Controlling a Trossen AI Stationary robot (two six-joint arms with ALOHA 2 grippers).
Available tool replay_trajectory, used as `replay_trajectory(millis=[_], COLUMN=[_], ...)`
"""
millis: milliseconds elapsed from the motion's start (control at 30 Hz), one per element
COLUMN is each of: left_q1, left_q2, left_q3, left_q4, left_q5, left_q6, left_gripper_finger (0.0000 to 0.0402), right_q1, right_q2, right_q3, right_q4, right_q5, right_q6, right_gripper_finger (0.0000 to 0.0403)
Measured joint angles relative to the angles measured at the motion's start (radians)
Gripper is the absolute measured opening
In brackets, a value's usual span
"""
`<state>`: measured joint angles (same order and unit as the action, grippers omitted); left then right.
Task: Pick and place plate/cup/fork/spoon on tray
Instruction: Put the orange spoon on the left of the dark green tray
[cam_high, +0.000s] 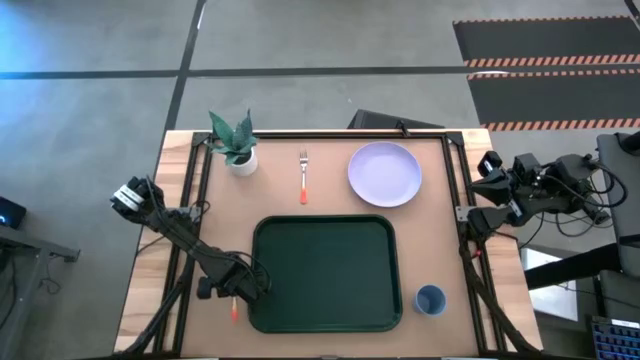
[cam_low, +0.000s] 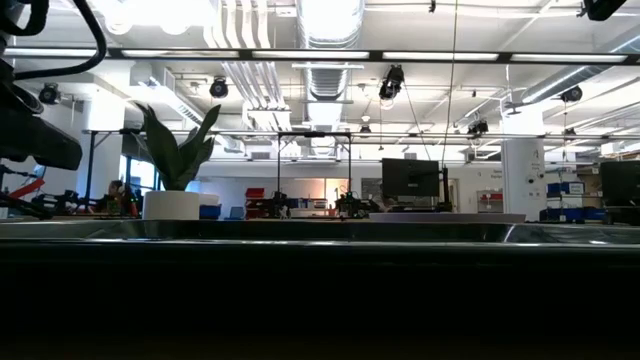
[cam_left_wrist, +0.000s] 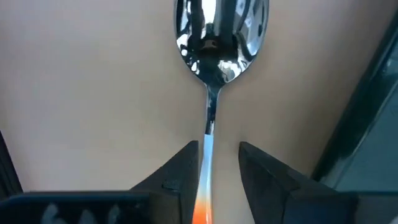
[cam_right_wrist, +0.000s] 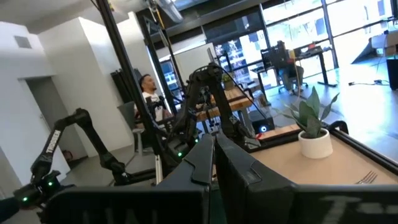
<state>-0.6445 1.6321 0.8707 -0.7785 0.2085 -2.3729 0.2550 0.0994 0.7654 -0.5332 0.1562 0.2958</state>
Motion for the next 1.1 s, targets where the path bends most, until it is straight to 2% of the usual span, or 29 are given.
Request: replay_trajectory(millis=[167, 533, 733, 900, 933, 1100], left_q1=[0.0, -0.001, 0.0, 0.008, 0.014, 0.072], left_q2=[0.0, -0.017, -0.127, -0.163, -0.162, -0.079], left_q3=[-0.008, -0.004, 0.067, 0.197, 0.224, 0.36], left_q4=[0.008, -0.017, -0.105, -0.221, -0.245, -0.321], left_q5=[-0.006, -0.022, -0.167, -0.482, -0.513, -0.501], left_q6=[0.017, 0.025, 0.025, 0.048, 0.054, 0.142], left_gripper_finger=[0.0015, 0.0002, 0.0001, 0.0001, 0.0001, 0.0], right_q1=[0.0, 0.0, 0.0, 0.0, 0.0, 0.0], right_q2=[0.0, 0.0, 0.0, 0.0, 0.0, 0.0], right_q3=[0.0, 0.0, 0.0, 0.0, 0.0, -0.001], right_q4=[0.0, 0.0, 0.0, -0.004, -0.009, -0.01], right_q5=[0.0, 0.0, 0.0, 0.0, 0.0, 0.0], right_q6=[0.0, 0.0, -0.006, -0.009, -0.01, -0.018], right_gripper_finger=[0.0009, 0.0009, 0.0009, 0.0009, 0.0009, 0.0009])
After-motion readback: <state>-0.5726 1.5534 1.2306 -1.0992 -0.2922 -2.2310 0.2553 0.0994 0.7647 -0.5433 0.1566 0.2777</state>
